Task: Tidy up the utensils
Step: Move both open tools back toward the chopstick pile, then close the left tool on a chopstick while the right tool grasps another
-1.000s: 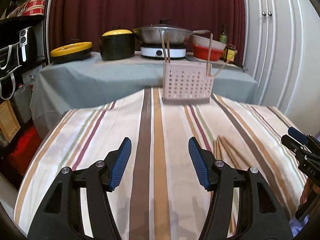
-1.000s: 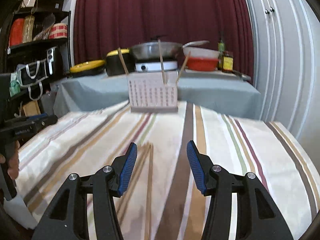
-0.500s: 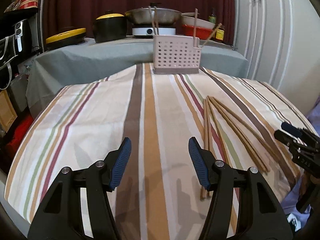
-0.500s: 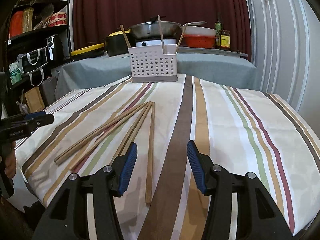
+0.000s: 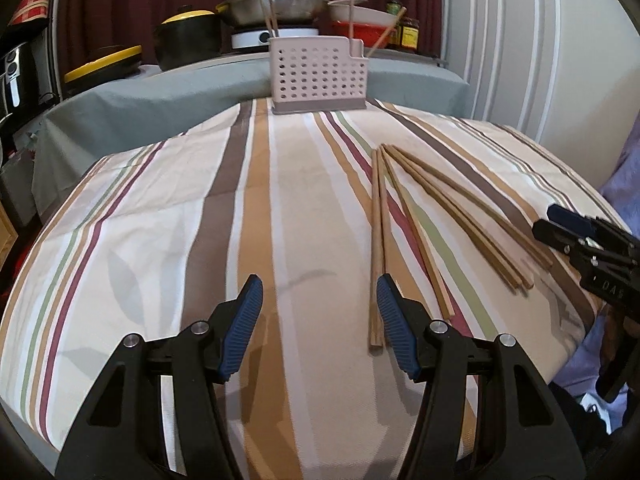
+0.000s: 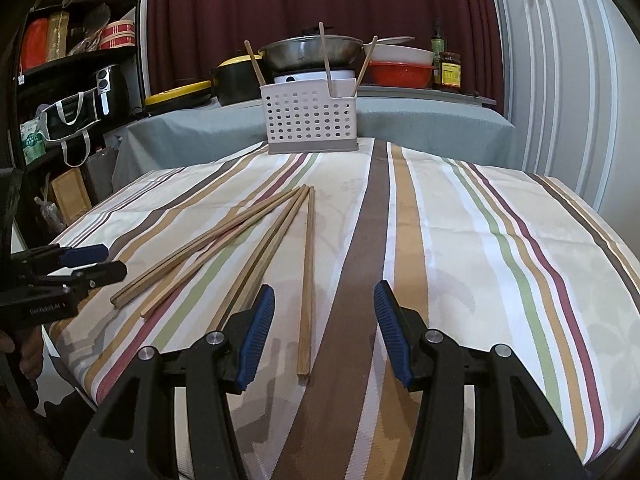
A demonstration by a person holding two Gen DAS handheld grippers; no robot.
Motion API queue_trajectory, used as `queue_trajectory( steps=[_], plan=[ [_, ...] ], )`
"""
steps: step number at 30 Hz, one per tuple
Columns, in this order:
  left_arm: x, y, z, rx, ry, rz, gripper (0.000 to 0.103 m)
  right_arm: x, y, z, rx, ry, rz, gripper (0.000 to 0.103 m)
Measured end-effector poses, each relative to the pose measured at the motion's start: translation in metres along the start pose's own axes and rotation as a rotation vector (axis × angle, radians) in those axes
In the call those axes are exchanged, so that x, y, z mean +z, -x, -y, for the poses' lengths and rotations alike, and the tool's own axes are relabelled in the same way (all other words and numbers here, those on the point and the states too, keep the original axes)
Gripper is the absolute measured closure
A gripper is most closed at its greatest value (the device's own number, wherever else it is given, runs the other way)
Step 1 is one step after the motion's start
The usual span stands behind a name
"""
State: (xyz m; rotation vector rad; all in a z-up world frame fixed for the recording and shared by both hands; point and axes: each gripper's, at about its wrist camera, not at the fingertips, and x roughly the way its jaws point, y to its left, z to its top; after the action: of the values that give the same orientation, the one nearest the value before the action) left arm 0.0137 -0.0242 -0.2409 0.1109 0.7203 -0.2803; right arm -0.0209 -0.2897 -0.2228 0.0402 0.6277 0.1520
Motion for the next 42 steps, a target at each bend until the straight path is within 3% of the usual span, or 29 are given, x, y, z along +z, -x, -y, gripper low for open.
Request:
queue_trajectory(
  steps=[16,17,24,28,37,42],
  plan=[
    [-0.004,-0.009,0.007,-0.006,-0.027,-0.016,0.048,-0.002,-0.001,0.000,0.008,-0.008,-0.004,0.052],
    [-0.004,-0.009,0.007,-0.009,-0.028,-0.016,0.055,-0.002,-0.001,0.000,0.009,-0.008,-0.003,0.052],
    [-0.007,-0.011,0.010,-0.033,-0.044,-0.039,0.072,-0.001,-0.001,-0.001,0.008,-0.008,-0.002,0.052],
    [-0.008,-0.010,0.017,-0.038,-0.073,-0.033,0.092,-0.001,0.000,-0.001,0.009,-0.008,-0.001,0.052],
    [-0.008,-0.010,0.005,-0.012,0.000,-0.040,0.096,-0.005,0.004,-0.004,0.018,0.011,-0.006,0.054],
    [-0.008,-0.010,0.003,-0.006,0.005,-0.040,0.096,-0.011,0.003,-0.008,0.031,0.020,-0.019,0.068]
  ],
)
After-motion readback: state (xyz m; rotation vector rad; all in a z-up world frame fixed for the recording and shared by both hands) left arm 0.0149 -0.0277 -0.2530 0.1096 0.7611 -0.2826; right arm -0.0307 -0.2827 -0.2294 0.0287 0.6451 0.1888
